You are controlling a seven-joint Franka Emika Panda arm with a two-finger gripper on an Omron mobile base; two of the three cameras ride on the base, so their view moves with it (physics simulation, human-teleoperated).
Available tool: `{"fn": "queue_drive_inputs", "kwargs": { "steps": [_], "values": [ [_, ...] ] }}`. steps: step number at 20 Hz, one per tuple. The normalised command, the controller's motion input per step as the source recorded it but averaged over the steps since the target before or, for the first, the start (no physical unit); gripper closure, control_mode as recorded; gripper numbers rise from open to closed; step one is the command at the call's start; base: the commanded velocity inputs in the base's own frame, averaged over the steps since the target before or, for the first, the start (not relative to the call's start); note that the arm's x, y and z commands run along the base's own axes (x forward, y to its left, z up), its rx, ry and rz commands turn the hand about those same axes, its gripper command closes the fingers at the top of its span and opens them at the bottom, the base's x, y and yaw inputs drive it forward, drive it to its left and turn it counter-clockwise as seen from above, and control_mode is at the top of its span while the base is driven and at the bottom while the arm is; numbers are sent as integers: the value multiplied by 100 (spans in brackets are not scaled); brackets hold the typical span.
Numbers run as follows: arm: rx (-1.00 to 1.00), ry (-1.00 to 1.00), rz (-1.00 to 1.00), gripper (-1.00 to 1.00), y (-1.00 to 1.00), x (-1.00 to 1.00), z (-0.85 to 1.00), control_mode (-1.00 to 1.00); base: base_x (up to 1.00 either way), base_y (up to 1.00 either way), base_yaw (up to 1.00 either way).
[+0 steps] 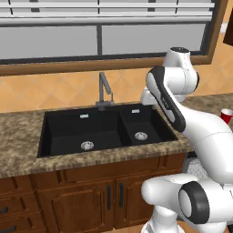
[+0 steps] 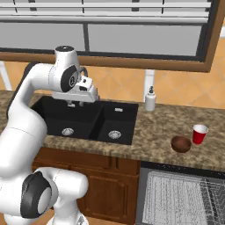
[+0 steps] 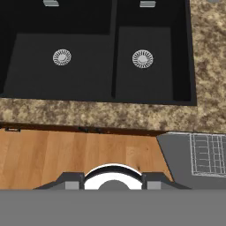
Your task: Pick up the cup and bowl from the counter, place them in the dishwasher, and close the dishwasher door.
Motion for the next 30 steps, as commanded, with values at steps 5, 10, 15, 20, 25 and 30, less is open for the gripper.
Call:
{"fn": "queue_drive_inputs", "kwargs": {
  "steps": [5,10,15,20,25,30],
  "values": [
    [0,0,0,-100,0,0,0,100,0,0,-2],
    [0,0,0,-100,0,0,0,100,0,1,-39],
    [0,0,0,-100,0,0,0,100,0,16,-58],
    [0,0,0,-100,0,0,0,100,2,31,-57],
    [0,0,0,-100,0,0,0,100,14,35,-49],
    [0,0,0,-100,0,0,0,100,17,44,-41]
  ]
}}
